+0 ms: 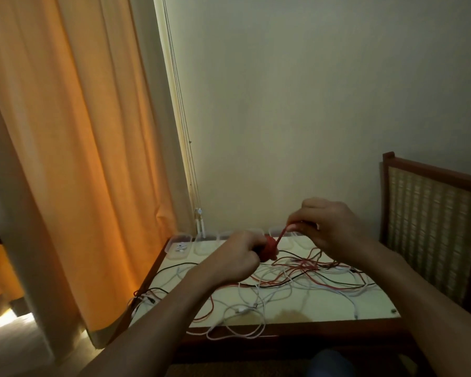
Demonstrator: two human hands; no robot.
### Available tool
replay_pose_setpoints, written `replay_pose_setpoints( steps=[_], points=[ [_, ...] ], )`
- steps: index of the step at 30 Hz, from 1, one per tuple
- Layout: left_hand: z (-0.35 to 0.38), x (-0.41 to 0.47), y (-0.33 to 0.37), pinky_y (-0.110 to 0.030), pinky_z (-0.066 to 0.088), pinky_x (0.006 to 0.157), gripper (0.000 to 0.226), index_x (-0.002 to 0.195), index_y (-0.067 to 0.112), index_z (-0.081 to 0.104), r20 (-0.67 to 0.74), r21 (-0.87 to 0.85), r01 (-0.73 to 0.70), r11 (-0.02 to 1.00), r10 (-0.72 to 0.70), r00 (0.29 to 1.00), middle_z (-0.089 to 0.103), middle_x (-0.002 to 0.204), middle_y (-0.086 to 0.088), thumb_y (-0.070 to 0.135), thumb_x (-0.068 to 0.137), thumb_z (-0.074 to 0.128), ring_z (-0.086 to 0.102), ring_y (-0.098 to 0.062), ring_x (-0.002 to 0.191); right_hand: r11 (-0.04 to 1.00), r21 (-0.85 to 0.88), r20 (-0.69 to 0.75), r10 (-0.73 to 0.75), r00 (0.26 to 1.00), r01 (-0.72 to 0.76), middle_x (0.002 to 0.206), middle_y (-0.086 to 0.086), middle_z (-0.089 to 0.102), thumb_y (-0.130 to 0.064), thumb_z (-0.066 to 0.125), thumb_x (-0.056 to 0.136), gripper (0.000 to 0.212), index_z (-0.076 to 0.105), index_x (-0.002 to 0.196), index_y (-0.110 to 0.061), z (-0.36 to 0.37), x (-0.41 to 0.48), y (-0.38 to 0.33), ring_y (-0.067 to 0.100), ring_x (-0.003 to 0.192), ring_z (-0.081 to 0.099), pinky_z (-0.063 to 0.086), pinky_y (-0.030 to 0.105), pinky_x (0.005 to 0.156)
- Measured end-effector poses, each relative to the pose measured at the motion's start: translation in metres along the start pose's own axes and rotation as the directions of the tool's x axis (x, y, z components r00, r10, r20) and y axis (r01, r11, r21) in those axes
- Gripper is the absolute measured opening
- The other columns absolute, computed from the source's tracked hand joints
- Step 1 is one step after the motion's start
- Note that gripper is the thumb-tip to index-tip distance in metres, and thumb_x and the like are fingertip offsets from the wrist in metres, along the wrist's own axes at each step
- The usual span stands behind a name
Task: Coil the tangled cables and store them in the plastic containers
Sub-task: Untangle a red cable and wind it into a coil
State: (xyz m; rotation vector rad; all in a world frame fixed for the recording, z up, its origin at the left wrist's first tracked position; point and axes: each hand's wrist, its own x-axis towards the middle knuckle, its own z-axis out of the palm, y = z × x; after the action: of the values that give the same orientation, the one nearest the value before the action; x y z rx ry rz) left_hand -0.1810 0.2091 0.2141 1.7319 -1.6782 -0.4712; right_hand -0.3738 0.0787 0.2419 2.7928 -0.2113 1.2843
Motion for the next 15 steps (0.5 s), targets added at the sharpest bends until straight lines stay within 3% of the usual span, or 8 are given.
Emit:
replay_pose_setpoints(
  steps=[4, 6, 7, 10, 12, 15],
  points=[
    [0.001, 0.000, 0.017, -0.031, 0.060, 0.086, 0.046, 0.104, -0.009, 0.073, 0.070, -0.265, -0.013, 0.964, 0.032, 0.997, 0.074, 0.106, -0.024, -0.023, 0.077, 0.039, 0.071, -0.029, 0.104, 0.997, 0.079, -0.052, 0.001, 0.999, 0.003, 0.075, -0.006, 0.060, -0.029, 0.079, 0.084, 0.012, 0.078, 0.089, -0.018, -0.002, 0.021, 0.003, 0.008, 0.068, 0.051, 0.042, 0.024, 0.062],
    [-0.004, -0.001, 0.020, -0.040, 0.058, 0.091, 0.050, 0.101, -0.010, 0.071, 0.089, -0.409, -0.055, 0.911, 0.099, 0.991, 0.074, 0.104, -0.028, -0.022, 0.071, 0.034, 0.071, -0.035, 0.106, 0.982, 0.176, -0.065, 0.078, 0.995, -0.065, 0.076, -0.005, 0.064, -0.033, 0.076, 0.083, 0.016, 0.080, 0.090, -0.020, 0.001, 0.026, 0.009, 0.009, 0.068, 0.057, 0.043, 0.021, 0.064],
    [-0.007, -0.002, 0.021, -0.044, 0.056, 0.096, 0.050, 0.099, -0.009, 0.070, 0.082, -0.512, -0.071, 0.856, 0.131, 0.988, 0.073, 0.101, -0.029, -0.020, 0.066, 0.033, 0.071, -0.037, 0.107, 0.967, 0.230, -0.063, 0.125, 0.990, -0.107, 0.078, -0.004, 0.067, -0.032, 0.076, 0.084, 0.015, 0.080, 0.091, -0.020, 0.005, 0.028, 0.013, 0.010, 0.070, 0.060, 0.045, 0.022, 0.065],
    [-0.014, -0.003, 0.026, -0.037, 0.057, 0.088, 0.046, 0.089, -0.004, 0.064, -0.012, -0.770, -0.137, 0.624, 0.199, 0.980, 0.070, 0.080, -0.020, -0.011, 0.056, 0.031, 0.071, -0.035, 0.097, 0.873, 0.406, 0.017, 0.287, 0.958, -0.269, 0.088, -0.009, 0.073, -0.021, 0.072, 0.090, 0.011, 0.079, 0.097, -0.020, 0.018, 0.025, 0.026, 0.002, 0.080, 0.066, 0.047, 0.014, 0.072],
    [-0.018, -0.003, 0.033, -0.035, 0.059, 0.083, 0.045, 0.082, -0.002, 0.065, -0.070, -0.882, -0.154, 0.445, 0.200, 0.977, 0.066, 0.072, -0.016, -0.010, 0.056, 0.029, 0.071, -0.033, 0.090, 0.800, 0.478, 0.085, 0.369, 0.926, -0.363, 0.095, -0.013, 0.076, -0.019, 0.068, 0.094, 0.014, 0.079, 0.102, -0.020, 0.030, 0.017, 0.030, -0.005, 0.087, 0.066, 0.047, 0.012, 0.078],
    [-0.019, 0.000, 0.039, -0.033, 0.060, 0.082, 0.054, 0.080, -0.002, 0.070, -0.148, -0.963, -0.177, 0.201, 0.151, 0.977, 0.063, 0.073, -0.017, -0.011, 0.058, 0.021, 0.072, -0.033, 0.090, 0.775, 0.496, 0.129, 0.381, 0.916, -0.392, 0.103, -0.014, 0.077, -0.017, 0.065, 0.096, 0.019, 0.078, 0.110, -0.019, 0.051, 0.003, 0.026, 0.000, 0.098, 0.069, 0.050, 0.017, 0.087]
  ],
)
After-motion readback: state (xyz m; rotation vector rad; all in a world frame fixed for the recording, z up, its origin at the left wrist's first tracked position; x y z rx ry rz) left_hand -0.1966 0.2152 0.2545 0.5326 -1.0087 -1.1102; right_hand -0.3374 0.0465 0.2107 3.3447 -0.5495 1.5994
